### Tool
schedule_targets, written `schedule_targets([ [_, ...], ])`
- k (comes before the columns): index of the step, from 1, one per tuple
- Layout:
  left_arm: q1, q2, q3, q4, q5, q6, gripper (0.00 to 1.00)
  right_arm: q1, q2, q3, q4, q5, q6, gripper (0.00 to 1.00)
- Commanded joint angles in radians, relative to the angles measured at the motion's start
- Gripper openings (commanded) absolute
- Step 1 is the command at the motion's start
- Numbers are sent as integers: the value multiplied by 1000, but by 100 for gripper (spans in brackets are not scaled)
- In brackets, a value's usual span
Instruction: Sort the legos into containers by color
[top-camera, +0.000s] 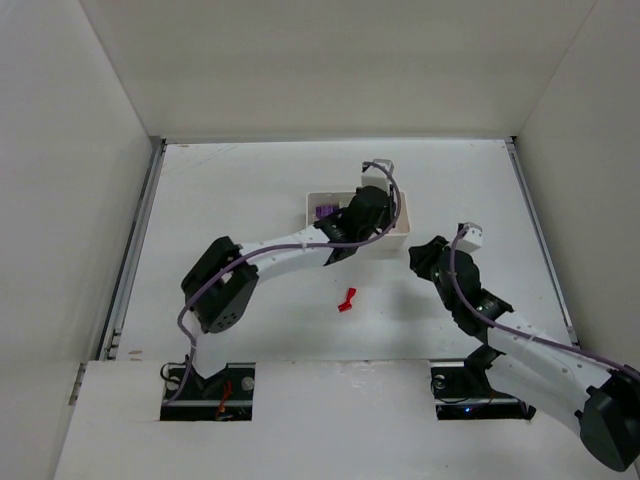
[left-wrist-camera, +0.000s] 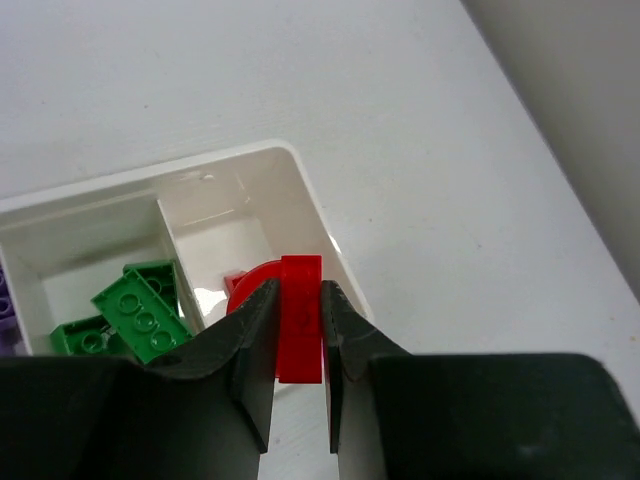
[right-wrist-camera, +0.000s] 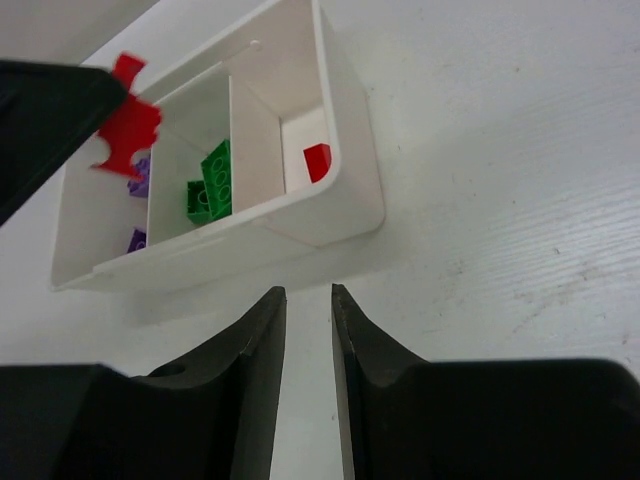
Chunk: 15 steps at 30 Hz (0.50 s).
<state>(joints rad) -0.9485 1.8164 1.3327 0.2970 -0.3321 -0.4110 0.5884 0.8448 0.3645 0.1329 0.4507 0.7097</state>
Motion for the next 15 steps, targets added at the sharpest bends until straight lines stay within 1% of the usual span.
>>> schedule_targets([
  [1,26,96,118,-12,28,35,10,-5,-42,-9,7,22,24,32],
  [3,32,147,169,-21,28,41,11,-2,-62,-12,7,25,19,36],
  [5,35,185,209,-24,33,46,12,-2,-84,-19,11,29,19,46],
  [7,37,213,241,-36,42,46,17,-2,-96,-24,14,28,19,53],
  [10,38,233,255,-30,54,44,29,6,-95,-22,8,26,8,56],
  [15,46,210,246,-25,57,41,43,18,-67,-21,13,17,8,57],
])
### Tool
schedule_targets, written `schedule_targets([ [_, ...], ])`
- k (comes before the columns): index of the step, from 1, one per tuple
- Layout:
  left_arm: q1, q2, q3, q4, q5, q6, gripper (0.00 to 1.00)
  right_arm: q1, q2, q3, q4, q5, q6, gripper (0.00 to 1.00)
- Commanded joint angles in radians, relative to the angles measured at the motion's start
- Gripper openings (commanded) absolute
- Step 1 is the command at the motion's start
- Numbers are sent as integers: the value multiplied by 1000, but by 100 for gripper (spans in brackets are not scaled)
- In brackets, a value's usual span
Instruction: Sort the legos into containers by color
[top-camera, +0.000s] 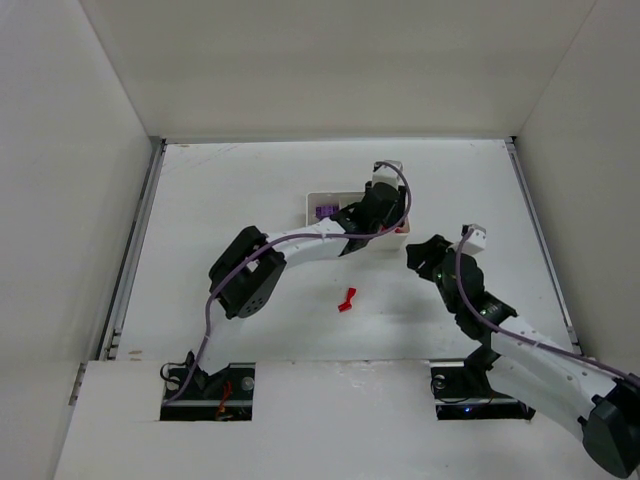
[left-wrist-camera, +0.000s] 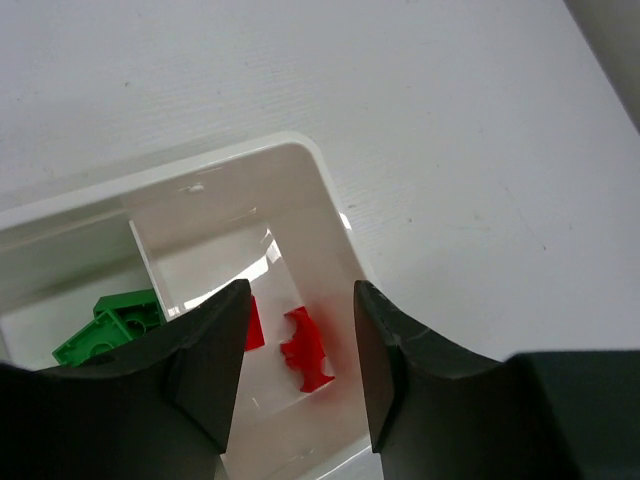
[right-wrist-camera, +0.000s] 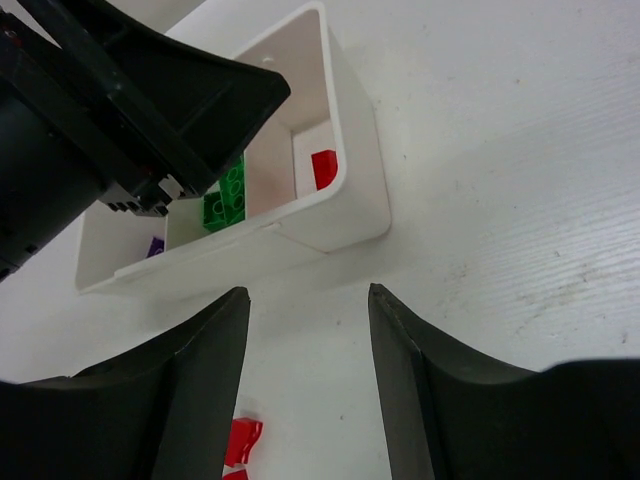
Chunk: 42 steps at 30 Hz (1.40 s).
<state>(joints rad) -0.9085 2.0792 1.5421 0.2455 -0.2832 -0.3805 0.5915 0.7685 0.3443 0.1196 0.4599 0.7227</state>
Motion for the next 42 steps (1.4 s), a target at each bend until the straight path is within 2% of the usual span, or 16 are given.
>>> schedule_targets([
  [1,7,-67,26,28,9,9,44,23,18,5,28,5,-8,56],
  [6,33,-214,-100,61,6,2,45,130,156,67,18,-10,-40,35],
  [8,44,-319,-207,84,-2,-11,44,200,231,100,15,-15,-42,34],
  [10,50,-416,-322,106,-8,-34,44,282,320,139,17,-15,-36,41],
  [13,43,-560,-514,132,-27,-69,43,369,428,180,32,-4,-14,65],
  [14,38,-609,-578,133,-37,-75,42,388,454,192,34,-4,-5,69],
  [16,32,-706,-696,126,-72,-84,42,411,498,214,38,-3,14,73],
  [19,21,-865,-851,97,-123,-92,41,420,563,243,29,-3,34,72],
  [24,-14,-1062,-1006,46,-122,-107,41,420,656,266,20,2,72,65],
  [30,-65,-1169,-1142,38,-85,-144,44,420,753,320,18,-4,80,55],
  [33,-105,-1177,-1171,46,-74,-155,47,414,775,325,31,-4,87,48],
  [37,-167,-1142,-1185,70,-70,-143,53,402,802,346,25,-10,87,34],
  [42,-218,-1073,-1186,118,-68,-136,60,399,778,354,20,-7,80,27],
])
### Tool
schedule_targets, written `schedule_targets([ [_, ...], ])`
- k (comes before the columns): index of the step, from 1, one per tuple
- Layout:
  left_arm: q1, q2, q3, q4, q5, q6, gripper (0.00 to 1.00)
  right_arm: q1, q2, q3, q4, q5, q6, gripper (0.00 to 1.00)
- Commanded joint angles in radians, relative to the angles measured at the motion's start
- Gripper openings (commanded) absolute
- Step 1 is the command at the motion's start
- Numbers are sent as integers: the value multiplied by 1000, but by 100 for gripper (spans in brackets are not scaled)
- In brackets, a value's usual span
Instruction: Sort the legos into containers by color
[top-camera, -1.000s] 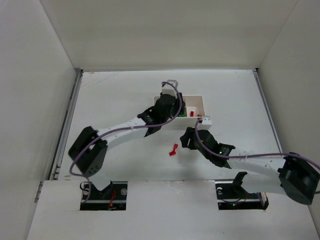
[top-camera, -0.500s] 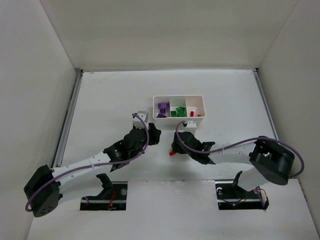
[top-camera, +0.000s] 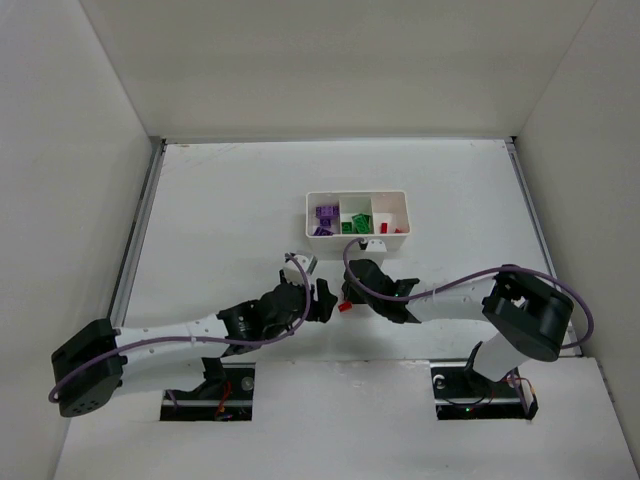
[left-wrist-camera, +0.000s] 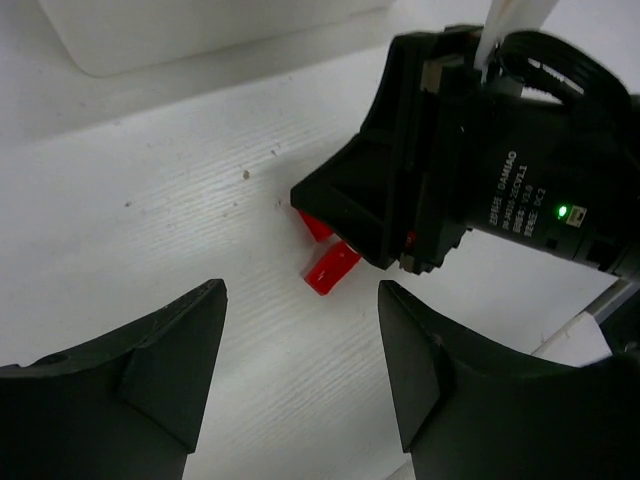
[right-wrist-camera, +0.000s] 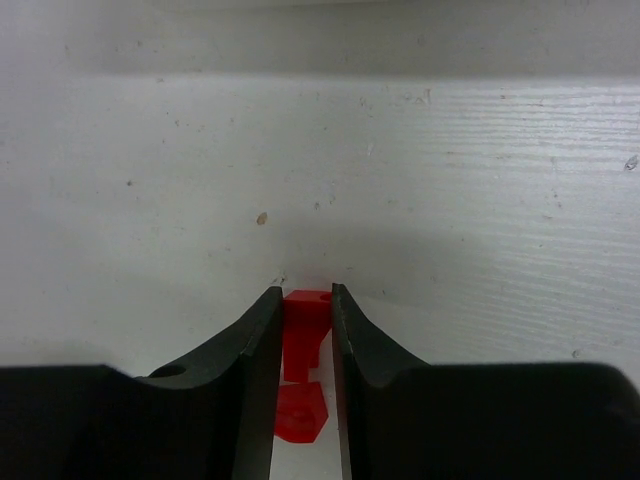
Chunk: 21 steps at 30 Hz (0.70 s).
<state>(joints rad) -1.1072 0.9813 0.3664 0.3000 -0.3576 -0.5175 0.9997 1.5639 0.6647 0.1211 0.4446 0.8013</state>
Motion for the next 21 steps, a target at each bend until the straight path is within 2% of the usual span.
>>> schedule_targets([
  [1,-30,40,-6,71,8,5,61,-13,-31,35,18,11,-2,27],
  [8,-84,151,31,108,2,45,63,-57,-211,41,26,11,-69,27],
  [13,-85,243,51,172,8,68,64,-176,-343,55,11,3,-163,28],
  [17,-90,316,77,194,11,85,64,-311,-346,91,9,-1,-208,29],
  [21,-93,358,92,209,11,89,64,-402,-265,160,54,0,-257,29],
])
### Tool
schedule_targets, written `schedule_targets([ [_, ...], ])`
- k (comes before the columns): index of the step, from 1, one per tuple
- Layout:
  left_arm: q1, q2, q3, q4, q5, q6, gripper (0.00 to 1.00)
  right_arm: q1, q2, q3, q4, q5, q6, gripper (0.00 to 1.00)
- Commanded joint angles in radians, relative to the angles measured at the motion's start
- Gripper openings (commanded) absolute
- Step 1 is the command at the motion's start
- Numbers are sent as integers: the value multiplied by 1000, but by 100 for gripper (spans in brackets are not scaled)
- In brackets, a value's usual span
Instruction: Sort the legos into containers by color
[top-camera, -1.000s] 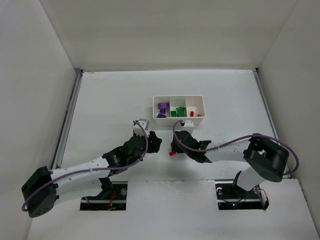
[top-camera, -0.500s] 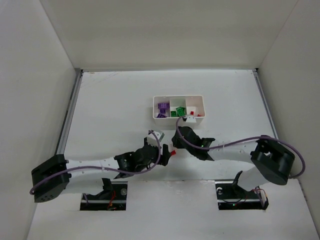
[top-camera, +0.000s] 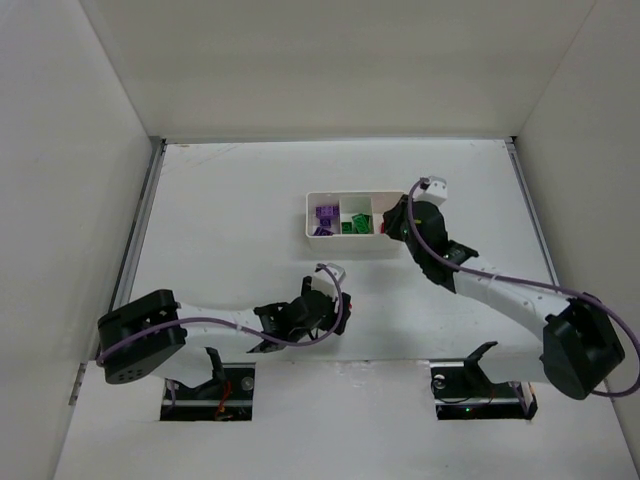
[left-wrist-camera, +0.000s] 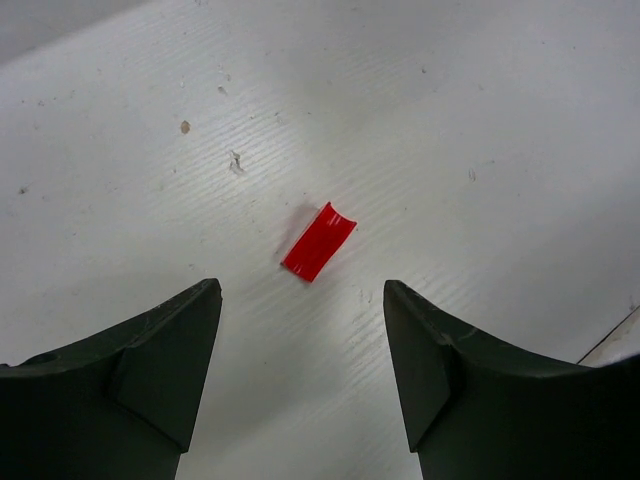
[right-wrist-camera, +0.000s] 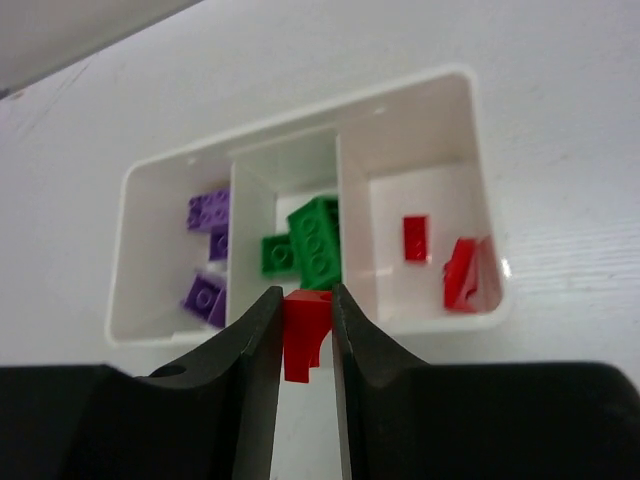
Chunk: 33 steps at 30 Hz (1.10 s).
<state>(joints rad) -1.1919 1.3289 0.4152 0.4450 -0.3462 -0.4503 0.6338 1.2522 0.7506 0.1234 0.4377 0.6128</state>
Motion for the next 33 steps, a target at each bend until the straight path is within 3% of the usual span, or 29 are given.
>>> schedule_targets([
  [1,-7,18,46,66,0,24,64,-50,74,96,55,15,-83,29],
  [7,-2,53,59,67,0,36,64,-105,170,147,82,24,-116,32],
  [14,-5,119,77,73,9,39,63,-108,147,148,102,16,-120,60],
  [21,1,174,91,90,7,41,59,-90,-2,32,102,-2,-85,61],
  [33,-8,207,132,51,4,50,22,-66,-174,-109,88,-7,-67,61],
])
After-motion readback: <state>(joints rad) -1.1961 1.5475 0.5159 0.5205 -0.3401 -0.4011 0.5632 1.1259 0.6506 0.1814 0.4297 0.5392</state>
